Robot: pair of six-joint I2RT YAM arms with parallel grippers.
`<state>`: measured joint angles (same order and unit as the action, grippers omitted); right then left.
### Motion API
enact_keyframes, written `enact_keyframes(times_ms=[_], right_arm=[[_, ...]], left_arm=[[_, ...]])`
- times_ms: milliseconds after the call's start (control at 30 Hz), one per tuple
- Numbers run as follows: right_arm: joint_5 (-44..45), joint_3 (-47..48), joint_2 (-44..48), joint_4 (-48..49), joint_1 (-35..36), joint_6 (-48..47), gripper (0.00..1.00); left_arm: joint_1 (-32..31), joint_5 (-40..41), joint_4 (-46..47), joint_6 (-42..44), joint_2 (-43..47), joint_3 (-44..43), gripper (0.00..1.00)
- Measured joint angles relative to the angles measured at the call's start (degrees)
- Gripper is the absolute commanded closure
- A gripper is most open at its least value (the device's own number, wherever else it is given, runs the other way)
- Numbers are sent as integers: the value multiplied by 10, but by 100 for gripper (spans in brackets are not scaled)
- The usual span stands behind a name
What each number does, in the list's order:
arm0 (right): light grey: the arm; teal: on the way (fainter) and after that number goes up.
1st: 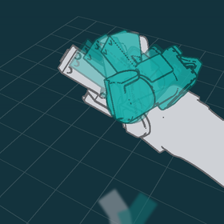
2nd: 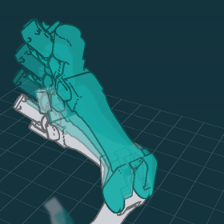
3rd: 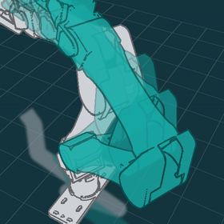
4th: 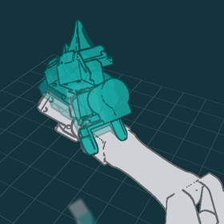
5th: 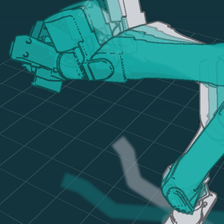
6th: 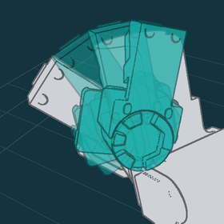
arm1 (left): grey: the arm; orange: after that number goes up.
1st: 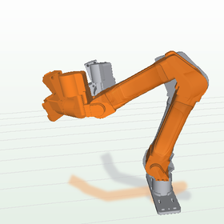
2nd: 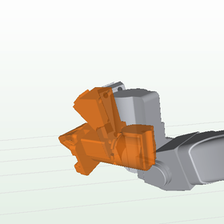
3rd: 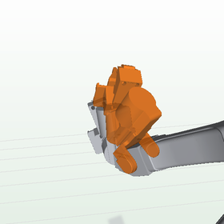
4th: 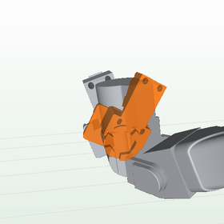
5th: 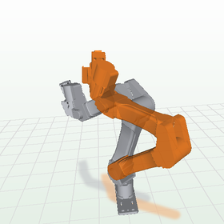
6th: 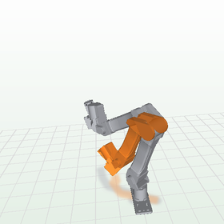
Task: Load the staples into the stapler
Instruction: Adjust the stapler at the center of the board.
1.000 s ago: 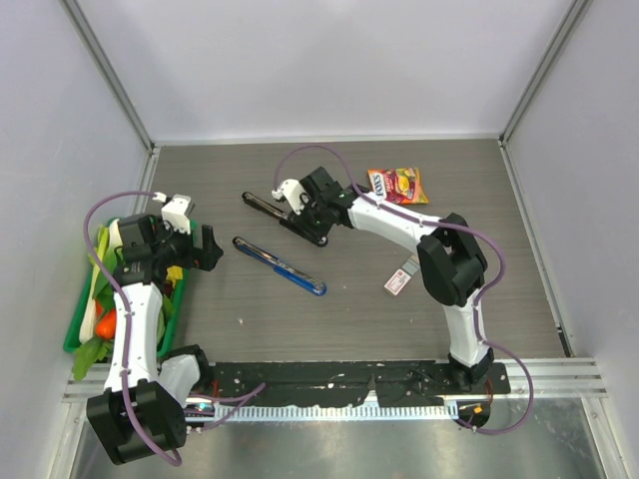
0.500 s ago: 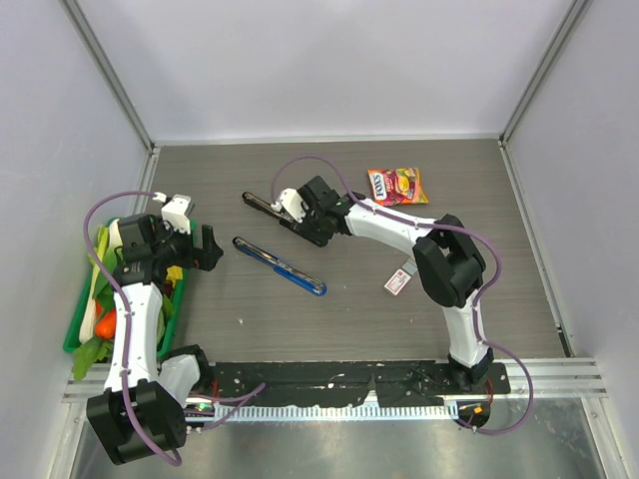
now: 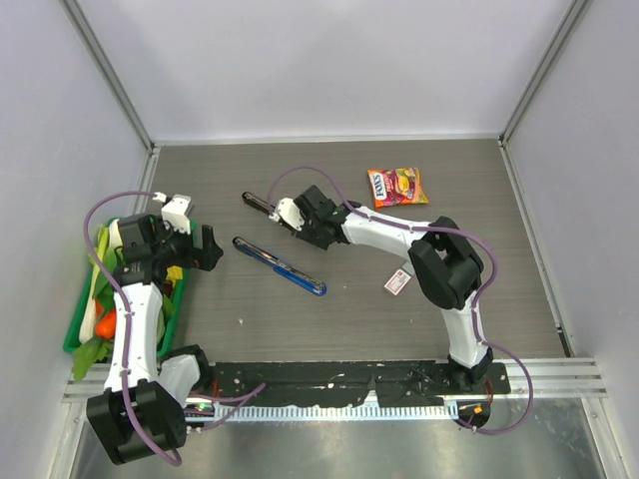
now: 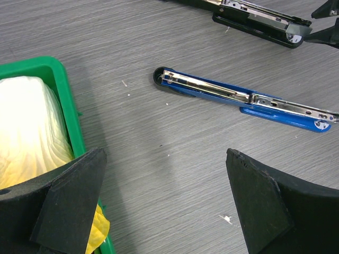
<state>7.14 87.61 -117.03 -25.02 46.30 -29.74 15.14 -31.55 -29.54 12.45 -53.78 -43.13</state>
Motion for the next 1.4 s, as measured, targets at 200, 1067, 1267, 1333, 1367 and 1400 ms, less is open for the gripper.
enact_keyframes(times_ms=[200,1067,1267,1333,1367,1400], right_arm=[[28,-16,0,21,9,-12,60],[60,-22,-2,53,24,-14,54],[43,7,-24,43,21,3,52],[26,32,-33,27,15,15,52],[12,47,-38,21,11,23,52],[-1,63,-43,13,7,31,52]], left_arm=[[0,0,0,0,-2,0,0],[0,0,0,0,-4,0,0],[0,0,0,0,-4,0,0],[0,0,0,0,-4,0,0],[0,0,0,0,-4,0,0],[0,0,0,0,-4,0,0]])
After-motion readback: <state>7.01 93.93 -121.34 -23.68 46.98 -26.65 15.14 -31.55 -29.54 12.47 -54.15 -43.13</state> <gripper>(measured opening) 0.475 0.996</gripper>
